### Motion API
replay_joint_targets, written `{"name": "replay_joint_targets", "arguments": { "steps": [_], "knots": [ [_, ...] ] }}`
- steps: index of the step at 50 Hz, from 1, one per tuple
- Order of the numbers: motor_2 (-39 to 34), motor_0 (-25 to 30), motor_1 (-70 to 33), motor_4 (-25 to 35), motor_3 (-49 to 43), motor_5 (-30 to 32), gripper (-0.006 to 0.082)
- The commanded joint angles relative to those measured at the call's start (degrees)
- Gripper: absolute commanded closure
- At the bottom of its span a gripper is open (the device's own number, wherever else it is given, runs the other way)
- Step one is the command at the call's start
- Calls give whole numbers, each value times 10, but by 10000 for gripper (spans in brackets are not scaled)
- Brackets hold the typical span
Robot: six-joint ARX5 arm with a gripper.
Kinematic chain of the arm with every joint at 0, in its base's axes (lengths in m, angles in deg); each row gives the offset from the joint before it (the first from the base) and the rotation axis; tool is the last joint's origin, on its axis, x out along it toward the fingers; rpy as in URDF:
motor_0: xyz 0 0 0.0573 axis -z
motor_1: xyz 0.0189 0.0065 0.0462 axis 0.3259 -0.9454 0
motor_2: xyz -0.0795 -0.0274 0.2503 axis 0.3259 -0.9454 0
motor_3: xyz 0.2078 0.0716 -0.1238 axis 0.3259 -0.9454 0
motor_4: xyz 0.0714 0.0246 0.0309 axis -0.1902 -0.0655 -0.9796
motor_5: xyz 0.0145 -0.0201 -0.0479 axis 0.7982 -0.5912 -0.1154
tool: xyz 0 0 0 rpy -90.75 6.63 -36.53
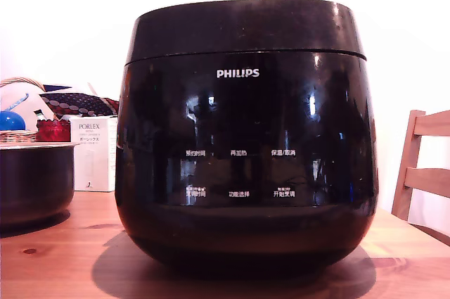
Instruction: Open the rice cooker by pressing the large metal button on the top of its lid with medium force
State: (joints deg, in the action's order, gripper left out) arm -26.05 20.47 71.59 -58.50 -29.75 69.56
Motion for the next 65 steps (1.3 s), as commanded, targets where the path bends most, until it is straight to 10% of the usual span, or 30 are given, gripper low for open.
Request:
{"name": "replay_joint_targets", "arguments": {
  "steps": [1,29,65],
  "knots": [
    [-37,16,5,92,-80,89,791],
    [-36,16,5,116,24,2,791],
    [71,62,4,323,46,-86,791]
  ]
}}
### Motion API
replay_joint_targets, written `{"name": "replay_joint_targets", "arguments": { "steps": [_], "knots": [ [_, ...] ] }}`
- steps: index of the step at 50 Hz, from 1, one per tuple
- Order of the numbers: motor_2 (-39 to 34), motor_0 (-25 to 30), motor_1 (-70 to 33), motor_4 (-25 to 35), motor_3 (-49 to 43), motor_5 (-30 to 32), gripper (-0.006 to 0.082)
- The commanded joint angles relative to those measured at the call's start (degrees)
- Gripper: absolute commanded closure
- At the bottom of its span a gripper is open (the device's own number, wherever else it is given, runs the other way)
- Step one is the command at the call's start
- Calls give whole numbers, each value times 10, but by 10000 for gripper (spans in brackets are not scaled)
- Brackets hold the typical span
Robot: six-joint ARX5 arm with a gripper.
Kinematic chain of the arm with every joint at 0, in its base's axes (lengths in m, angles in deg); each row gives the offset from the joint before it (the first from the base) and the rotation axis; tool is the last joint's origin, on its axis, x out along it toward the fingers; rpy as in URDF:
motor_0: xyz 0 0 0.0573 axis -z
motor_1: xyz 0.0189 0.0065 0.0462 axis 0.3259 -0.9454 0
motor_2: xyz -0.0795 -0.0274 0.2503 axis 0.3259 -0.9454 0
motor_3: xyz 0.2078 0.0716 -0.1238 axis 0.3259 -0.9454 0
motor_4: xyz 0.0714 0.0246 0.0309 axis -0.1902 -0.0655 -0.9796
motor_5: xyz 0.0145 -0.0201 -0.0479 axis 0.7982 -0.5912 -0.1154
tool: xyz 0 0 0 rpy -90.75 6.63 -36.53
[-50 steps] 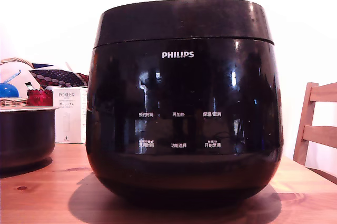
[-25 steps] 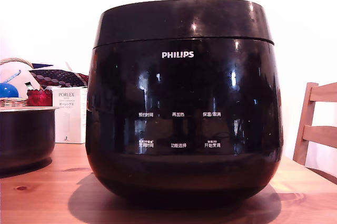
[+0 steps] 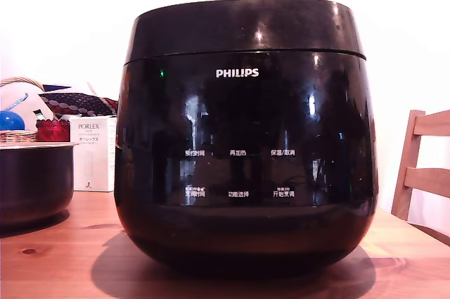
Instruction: Open the rice cooker by pressing the large metal button on the top of its lid with medium force
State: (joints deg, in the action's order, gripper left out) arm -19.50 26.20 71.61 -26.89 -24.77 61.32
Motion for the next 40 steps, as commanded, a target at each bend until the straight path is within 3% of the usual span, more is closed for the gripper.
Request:
{"name": "replay_joint_targets", "arguments": {
  "steps": [1,25,40],
  "knots": [
    [9,8,2,10,-6,-3,791],
    [22,77,-50,62,12,-3,791],
    [47,139,-149,61,56,27,791]
  ]
}}
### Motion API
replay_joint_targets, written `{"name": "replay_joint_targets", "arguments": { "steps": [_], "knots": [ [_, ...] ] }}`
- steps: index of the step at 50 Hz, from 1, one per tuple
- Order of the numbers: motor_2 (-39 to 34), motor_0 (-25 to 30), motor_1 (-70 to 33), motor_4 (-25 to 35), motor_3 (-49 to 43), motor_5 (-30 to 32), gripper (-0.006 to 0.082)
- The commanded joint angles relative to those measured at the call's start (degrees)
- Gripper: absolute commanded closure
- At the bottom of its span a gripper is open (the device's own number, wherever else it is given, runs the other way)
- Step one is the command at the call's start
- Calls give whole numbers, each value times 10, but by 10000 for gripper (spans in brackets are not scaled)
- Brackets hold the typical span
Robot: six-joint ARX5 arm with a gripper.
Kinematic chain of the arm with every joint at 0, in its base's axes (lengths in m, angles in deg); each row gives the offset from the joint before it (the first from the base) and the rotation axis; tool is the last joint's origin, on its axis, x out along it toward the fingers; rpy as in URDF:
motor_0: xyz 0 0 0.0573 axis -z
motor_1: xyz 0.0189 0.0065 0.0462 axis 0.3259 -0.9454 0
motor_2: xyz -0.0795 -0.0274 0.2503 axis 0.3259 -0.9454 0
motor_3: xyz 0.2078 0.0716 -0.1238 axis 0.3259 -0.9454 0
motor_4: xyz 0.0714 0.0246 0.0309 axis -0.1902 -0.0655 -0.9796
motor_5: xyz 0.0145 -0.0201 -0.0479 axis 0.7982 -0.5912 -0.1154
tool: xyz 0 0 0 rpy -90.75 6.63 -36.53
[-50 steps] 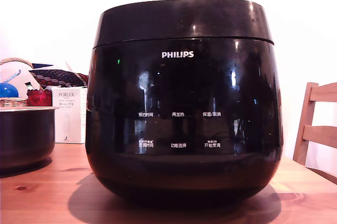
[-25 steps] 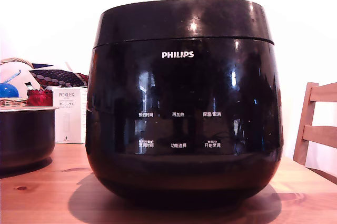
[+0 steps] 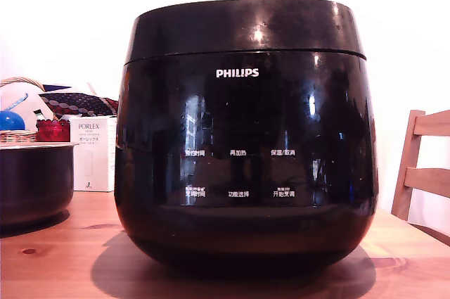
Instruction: Open the rice cooker by pressing the large metal button on the top of its lid with medium force
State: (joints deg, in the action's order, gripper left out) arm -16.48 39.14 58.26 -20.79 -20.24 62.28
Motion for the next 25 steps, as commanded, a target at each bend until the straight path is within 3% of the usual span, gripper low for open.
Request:
{"name": "replay_joint_targets", "arguments": {
  "steps": [1,15,25],
  "knots": [
    [20,14,-23,0,12,29,791],
    [77,78,-138,-2,14,130,791],
    [103,127,-228,-23,58,161,791]
  ]
}}
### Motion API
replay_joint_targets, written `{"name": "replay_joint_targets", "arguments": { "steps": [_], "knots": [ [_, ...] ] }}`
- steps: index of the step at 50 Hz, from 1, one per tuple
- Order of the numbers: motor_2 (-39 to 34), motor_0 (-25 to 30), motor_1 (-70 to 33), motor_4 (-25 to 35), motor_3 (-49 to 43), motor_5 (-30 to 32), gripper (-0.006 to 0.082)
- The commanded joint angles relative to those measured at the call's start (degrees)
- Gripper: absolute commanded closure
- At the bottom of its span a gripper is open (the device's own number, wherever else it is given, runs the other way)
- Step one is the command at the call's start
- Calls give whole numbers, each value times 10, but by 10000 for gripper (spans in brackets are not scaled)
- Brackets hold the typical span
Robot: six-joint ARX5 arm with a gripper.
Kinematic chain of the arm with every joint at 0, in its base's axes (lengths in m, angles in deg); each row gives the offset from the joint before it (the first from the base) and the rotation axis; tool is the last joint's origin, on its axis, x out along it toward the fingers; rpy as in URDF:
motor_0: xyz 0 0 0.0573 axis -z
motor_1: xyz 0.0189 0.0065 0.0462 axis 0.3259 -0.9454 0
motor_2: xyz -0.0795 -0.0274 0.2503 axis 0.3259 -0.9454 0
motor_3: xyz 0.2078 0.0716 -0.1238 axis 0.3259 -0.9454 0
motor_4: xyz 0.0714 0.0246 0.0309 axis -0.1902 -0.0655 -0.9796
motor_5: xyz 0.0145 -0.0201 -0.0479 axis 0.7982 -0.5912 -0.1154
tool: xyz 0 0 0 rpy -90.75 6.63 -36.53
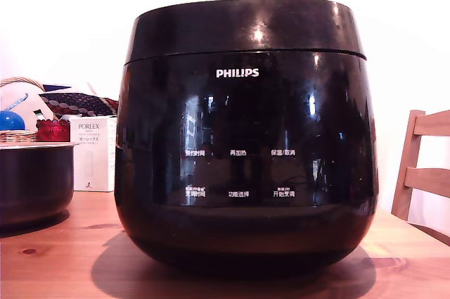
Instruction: Open the rice cooker by pressing the large metal button on the top of its lid with medium force
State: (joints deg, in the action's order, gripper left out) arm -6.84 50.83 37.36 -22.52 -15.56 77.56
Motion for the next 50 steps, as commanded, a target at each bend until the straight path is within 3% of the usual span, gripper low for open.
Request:
{"name": "replay_joint_targets", "arguments": {
  "steps": [1,18,50],
  "knots": [
    [10,14,-28,-9,15,17,791],
    [31,79,-155,-37,99,38,791],
    [148,123,-305,-60,75,57,791]
  ]
}}
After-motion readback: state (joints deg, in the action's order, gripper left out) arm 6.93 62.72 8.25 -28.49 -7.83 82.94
